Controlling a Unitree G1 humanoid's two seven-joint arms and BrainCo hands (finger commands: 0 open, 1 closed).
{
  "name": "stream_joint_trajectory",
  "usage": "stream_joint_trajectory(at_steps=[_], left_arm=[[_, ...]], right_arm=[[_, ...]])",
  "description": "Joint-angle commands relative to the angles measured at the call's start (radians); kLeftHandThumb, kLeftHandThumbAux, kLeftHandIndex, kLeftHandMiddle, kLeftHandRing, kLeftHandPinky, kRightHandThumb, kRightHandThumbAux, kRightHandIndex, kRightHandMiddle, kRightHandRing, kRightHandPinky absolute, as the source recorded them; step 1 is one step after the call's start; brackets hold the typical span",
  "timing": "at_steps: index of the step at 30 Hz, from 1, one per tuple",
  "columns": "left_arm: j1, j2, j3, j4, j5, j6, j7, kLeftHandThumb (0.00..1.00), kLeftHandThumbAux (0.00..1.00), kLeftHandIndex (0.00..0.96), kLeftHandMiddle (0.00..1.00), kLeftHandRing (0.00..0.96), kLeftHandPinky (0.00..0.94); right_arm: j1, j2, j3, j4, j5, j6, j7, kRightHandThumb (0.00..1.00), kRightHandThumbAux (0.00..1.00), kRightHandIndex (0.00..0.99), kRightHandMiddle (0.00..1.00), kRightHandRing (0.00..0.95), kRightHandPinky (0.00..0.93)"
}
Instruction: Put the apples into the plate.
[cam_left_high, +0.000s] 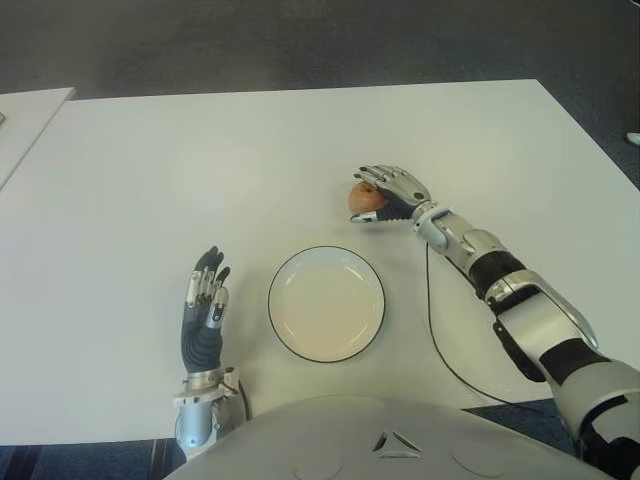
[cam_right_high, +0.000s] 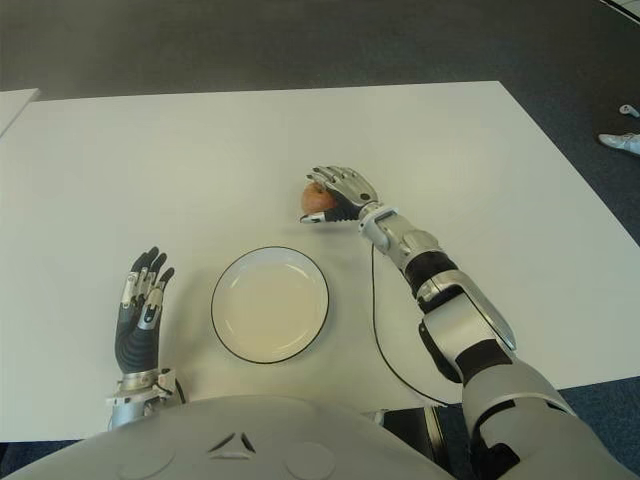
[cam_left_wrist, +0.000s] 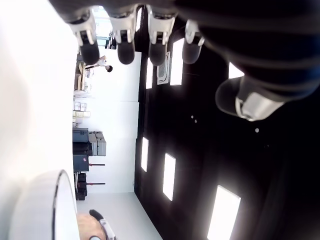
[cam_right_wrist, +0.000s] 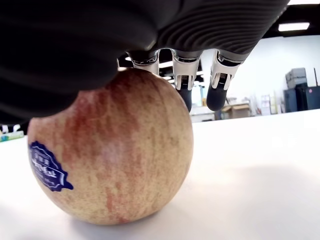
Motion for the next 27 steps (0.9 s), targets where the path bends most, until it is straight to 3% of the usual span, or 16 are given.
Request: stream_joint_trajectory(at_steps=[1,27], left_arm=[[0.021,-0.017,-0.016,0.042,-0.011,0.006,-0.004,0.041,0.376,0.000,0.000,0.000,0.007],[0.047,-0.032,-0.032,0.028,0.044,0.008,0.032,0.058,0.384,0.000,0.000,0.000,0.009]], right_arm=[[-0.032,0.031,0.026,0.055,-0.003,0.008,-0.012,0.228,0.200,0.000,0.000,0.000,0.000],[-0.099,0.105,0.088,0.183,0.005,0.037,-0.053,0.207,0.234,0.000,0.000,0.000,0.000]])
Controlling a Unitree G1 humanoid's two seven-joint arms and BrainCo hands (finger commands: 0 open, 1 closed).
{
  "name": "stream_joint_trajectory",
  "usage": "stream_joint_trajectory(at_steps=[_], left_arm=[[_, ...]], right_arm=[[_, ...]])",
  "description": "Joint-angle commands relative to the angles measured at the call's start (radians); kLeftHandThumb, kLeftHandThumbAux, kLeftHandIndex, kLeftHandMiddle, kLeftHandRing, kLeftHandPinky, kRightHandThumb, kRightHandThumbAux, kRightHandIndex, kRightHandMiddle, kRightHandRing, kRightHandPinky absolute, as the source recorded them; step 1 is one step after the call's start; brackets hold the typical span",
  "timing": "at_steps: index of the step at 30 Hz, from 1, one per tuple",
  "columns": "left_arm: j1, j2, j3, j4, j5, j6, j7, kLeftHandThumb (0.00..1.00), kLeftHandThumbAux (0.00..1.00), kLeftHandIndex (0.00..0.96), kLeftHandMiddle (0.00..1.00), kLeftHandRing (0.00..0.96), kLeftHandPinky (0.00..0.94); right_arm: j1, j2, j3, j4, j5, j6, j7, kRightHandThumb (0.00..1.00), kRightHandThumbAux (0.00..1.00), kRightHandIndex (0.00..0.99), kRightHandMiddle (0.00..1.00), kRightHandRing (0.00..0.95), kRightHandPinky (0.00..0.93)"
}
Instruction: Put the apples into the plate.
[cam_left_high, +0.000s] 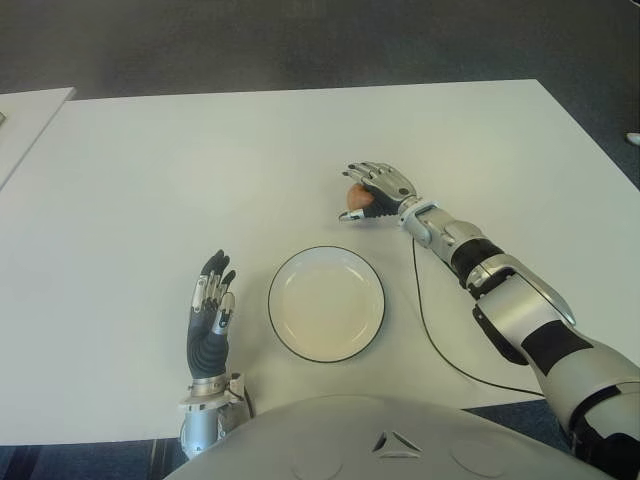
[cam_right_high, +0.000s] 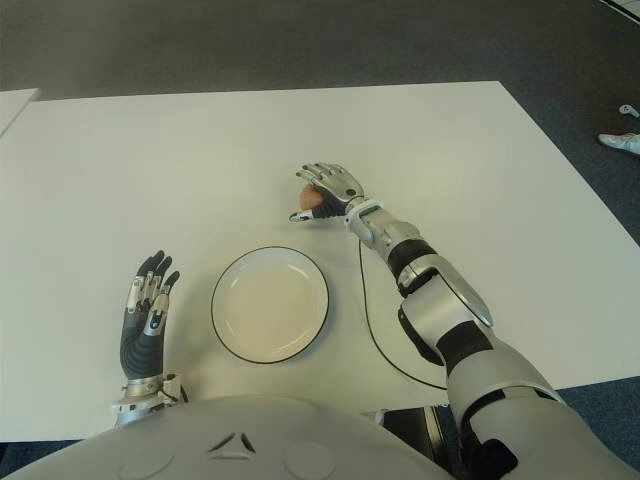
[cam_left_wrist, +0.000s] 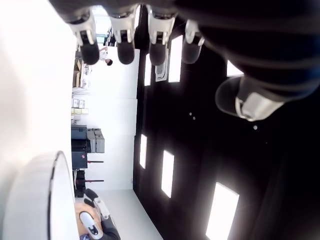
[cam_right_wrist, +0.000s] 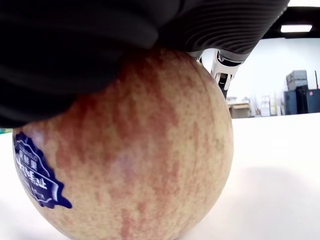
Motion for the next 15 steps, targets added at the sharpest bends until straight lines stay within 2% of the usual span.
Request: stream_joint_trajectory(at_steps=[1,15], left_arm=[[0.020,-0.020,-0.009,0.033,0.013,0.034,0.022,0.058,0.384,0.000,0.000,0.000,0.009],[0.015,-0.031,-0.021,0.042,0.021,0.012,0.041,0.052,0.395,0.000,0.000,0.000,0.011]], right_arm=[[-0.008,0.021,0.013,0.023,0.004,0.014,0.003,0.207,0.234,0.000,0.000,0.000,0.000],[-0.030,0.039,0.026,0.034,0.003,0.013,0.015,0.208,0.242,0.000,0.000,0.000,0.000]])
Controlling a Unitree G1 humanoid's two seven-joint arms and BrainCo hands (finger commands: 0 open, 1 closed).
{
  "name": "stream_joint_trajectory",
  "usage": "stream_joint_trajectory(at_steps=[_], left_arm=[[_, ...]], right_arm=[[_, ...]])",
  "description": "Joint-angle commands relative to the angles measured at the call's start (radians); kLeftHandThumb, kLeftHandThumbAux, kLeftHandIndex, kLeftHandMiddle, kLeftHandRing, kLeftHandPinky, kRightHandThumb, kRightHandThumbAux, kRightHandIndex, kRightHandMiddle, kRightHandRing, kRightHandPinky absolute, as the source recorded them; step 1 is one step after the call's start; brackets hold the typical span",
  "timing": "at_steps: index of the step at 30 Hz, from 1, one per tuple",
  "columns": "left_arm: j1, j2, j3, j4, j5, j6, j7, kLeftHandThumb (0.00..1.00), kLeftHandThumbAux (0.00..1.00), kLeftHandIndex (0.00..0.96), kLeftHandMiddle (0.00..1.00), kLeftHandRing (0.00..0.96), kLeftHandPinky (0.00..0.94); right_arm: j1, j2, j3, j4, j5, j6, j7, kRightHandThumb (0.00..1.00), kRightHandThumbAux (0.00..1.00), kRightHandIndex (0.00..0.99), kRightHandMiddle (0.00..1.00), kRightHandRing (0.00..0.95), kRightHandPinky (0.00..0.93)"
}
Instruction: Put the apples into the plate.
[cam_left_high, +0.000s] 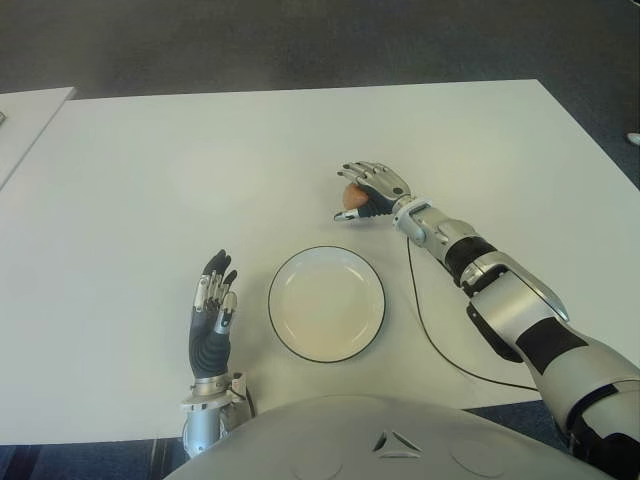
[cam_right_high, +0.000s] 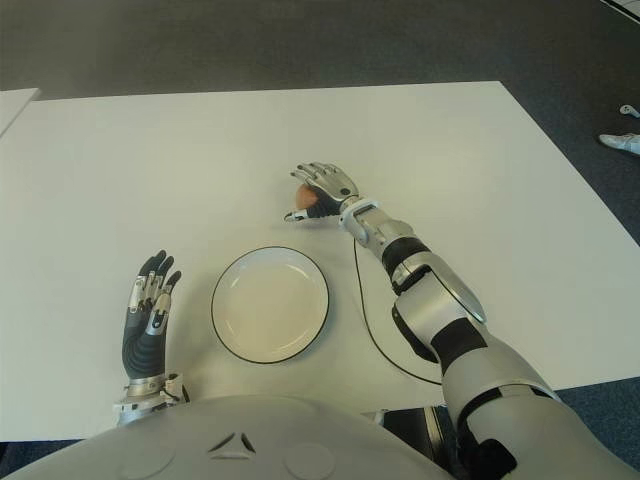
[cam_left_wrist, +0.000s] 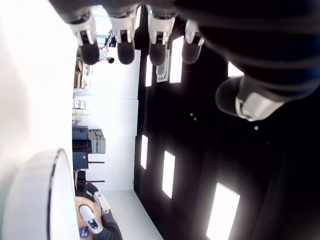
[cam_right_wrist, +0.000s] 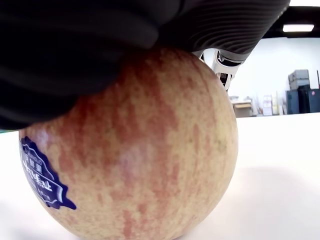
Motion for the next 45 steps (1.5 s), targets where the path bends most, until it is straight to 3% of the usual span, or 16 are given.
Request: stream_joint_trajectory(at_steps=[1,22,28,31,36,45], left_arm=[[0.014,-0.030,-0.009,0.042,0.014,0.017,0.023,0.052,0.396,0.000,0.000,0.000,0.010],[0.026,-0.014,-0.031,0.043,-0.025,-0.006,0.017,0.051,0.394,0.000,0.000,0.000,0.007],[0.031,-0.009,-0.036,0.039,-0.033,-0.011,0.014,0.055,0.394,0.000,0.000,0.000,0.004],[0.033,-0.006,-0.038,0.036,-0.035,-0.010,0.015,0.055,0.393,0.000,0.000,0.000,0.003],[0.039,0.001,-0.041,0.030,-0.043,-0.004,0.015,0.054,0.388,0.000,0.000,0.000,0.002],[0.036,0.001,-0.038,0.031,-0.046,-0.007,0.020,0.045,0.383,0.000,0.000,0.000,0.007]], right_arm=[[-0.009,0.013,0.014,0.011,0.003,0.007,0.015,0.209,0.243,0.000,0.000,0.000,0.000],[0.008,0.012,0.018,0.026,0.012,0.027,0.023,0.243,0.268,0.000,0.000,0.000,0.000],[0.013,0.004,0.014,0.028,0.017,0.014,0.008,0.292,0.303,0.047,0.025,0.004,0.002],[0.015,0.000,0.012,0.030,0.018,0.010,-0.004,0.338,0.321,0.088,0.076,0.036,0.032],[0.019,-0.010,0.009,0.040,0.019,0.008,-0.032,0.438,0.346,0.174,0.187,0.148,0.169],[0.018,-0.016,0.020,0.054,0.006,0.015,-0.077,0.499,0.367,0.213,0.266,0.242,0.270]])
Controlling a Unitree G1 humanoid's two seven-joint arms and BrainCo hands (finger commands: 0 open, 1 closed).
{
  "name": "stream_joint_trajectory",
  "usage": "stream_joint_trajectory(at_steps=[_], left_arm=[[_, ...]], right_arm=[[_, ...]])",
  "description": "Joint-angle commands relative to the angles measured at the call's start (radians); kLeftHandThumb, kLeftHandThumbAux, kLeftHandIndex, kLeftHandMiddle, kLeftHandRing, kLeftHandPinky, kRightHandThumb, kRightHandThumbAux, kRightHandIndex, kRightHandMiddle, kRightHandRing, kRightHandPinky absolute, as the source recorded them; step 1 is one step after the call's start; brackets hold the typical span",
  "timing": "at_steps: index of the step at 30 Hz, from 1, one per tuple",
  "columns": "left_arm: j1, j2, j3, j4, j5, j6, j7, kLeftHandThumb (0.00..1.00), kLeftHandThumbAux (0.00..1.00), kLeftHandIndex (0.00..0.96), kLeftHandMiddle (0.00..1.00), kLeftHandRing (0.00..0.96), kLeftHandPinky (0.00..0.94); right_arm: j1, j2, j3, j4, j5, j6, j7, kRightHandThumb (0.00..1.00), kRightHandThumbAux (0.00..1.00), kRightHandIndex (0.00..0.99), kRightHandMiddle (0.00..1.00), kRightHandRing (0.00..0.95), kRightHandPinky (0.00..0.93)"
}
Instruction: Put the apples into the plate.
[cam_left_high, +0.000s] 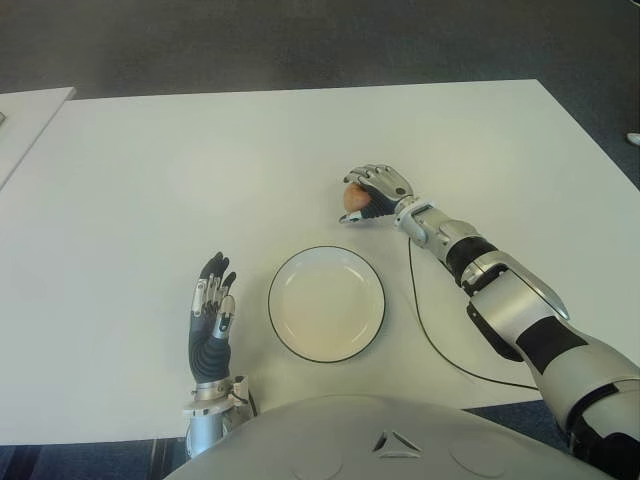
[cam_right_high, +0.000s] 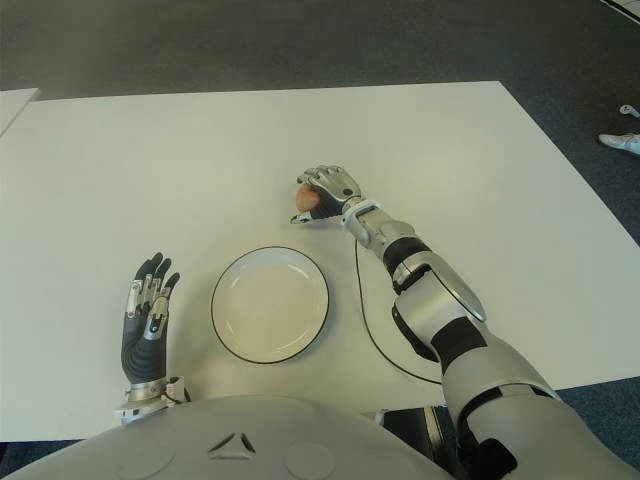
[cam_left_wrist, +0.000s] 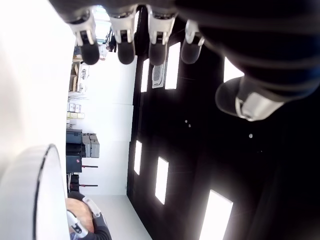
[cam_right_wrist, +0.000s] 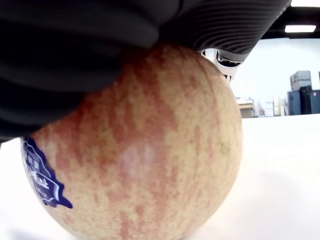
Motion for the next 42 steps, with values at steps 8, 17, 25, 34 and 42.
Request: stream_joint_trajectory(at_steps=[8,17,25,34,42], left_arm=[[0.021,-0.003,0.006,0.031,0.009,0.025,0.004,0.040,0.383,0.000,0.000,0.000,0.004],[0.023,-0.009,0.009,0.027,0.017,0.025,0.010,0.037,0.389,0.000,0.000,0.000,0.005],[0.029,-0.007,0.003,0.015,0.008,0.027,0.007,0.046,0.391,0.004,0.000,0.000,0.012],[0.032,0.002,-0.017,0.000,-0.034,0.036,-0.014,0.063,0.408,0.013,0.000,0.000,0.018],[0.034,-0.002,-0.013,-0.007,-0.022,0.048,-0.005,0.064,0.411,0.011,0.000,0.000,0.022]], right_arm=[[0.018,-0.021,0.014,0.031,-0.001,0.006,-0.039,0.529,0.378,0.267,0.348,0.332,0.342],[0.017,-0.034,0.002,0.034,0.017,-0.014,-0.031,0.598,0.400,0.358,0.474,0.481,0.482],[0.024,-0.037,-0.009,0.047,0.034,-0.030,-0.059,0.782,0.651,0.428,0.587,0.659,0.665],[0.035,-0.028,-0.043,0.056,0.072,-0.047,-0.066,0.858,0.671,0.415,0.535,0.791,0.799],[0.038,-0.037,-0.052,0.051,0.090,-0.089,-0.059,0.860,0.673,0.411,0.538,0.854,0.838]])
